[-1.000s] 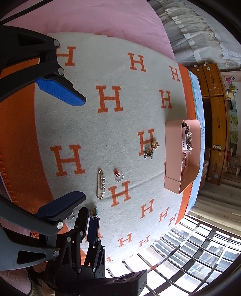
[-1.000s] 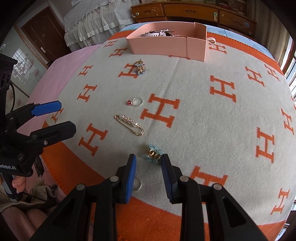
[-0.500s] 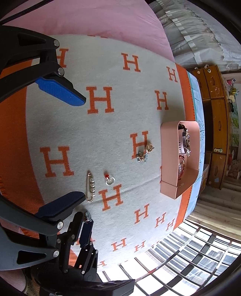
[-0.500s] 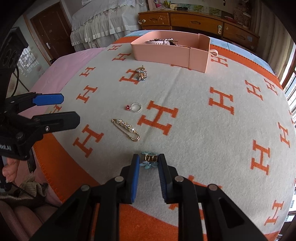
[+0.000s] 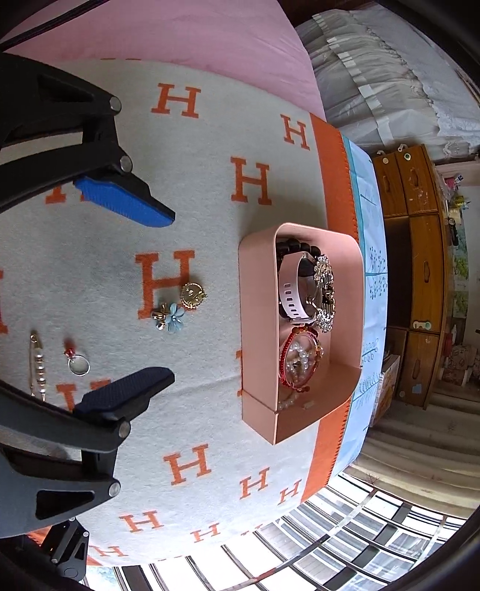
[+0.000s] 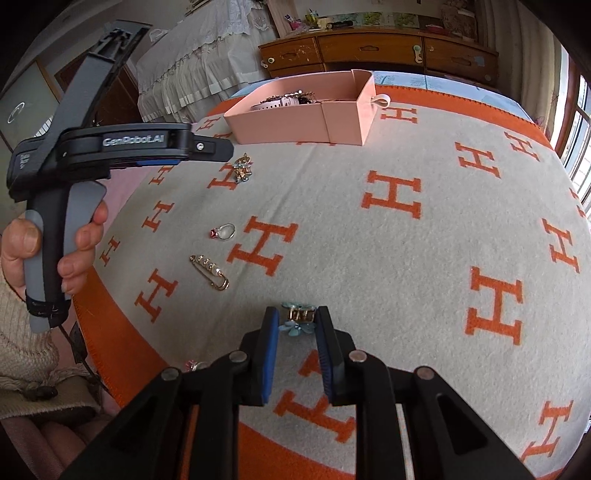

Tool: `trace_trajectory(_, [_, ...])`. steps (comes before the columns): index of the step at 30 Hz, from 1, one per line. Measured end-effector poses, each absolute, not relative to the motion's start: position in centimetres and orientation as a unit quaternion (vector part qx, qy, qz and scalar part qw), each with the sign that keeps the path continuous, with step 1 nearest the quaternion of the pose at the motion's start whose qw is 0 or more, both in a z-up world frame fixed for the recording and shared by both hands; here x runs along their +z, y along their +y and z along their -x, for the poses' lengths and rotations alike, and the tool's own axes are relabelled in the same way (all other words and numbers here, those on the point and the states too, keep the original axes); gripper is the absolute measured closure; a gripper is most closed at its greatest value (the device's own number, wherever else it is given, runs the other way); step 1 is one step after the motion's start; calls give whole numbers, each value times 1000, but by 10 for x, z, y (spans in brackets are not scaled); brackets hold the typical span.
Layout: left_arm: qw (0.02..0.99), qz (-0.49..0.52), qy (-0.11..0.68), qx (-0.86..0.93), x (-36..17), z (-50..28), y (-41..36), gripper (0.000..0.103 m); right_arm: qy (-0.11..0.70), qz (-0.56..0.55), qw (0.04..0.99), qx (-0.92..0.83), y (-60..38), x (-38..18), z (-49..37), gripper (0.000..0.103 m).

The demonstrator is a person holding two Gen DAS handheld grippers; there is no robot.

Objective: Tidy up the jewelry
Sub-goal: 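Grasp the blue flower brooch with the left tool while the right tool grasps a small brooch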

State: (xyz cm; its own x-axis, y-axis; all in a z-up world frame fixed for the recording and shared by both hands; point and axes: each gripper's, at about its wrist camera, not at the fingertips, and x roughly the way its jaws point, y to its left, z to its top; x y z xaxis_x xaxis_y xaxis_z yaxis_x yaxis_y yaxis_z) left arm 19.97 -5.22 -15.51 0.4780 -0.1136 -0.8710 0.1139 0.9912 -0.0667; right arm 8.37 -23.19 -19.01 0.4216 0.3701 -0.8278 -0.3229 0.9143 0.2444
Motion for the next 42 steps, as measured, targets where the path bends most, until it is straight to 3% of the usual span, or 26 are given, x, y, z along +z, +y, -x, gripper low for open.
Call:
trace_trajectory(6, [865,-63,494,-52,-163,-195,-77,33,492,-38,841,223,-242,-192,-81,83])
trace_trajectory(8, [865,-83,492,-49,-167,-193,-83,45,492,-45,839,227,-244,-193,-82,83])
trace_trajectory(15, [868,-76,489,-44,-178,-192,-83,55,490,-56,837,238,-247,-194,-81,83])
trace_trajectory(19, [869,-64,489,-46,-181,-193,-81,74,488,-67,836,244,-250,-195,-80,83])
trace_trajectory(23, [870,-46,490,-44,-186,-196,-79,81,487,-74,834,249,-254,-196,-81,83])
trace_trajectory(42, [872,-5,485,-62,-177,-180,-77,86,496,-70,831,243,-255,-195,-75,83])
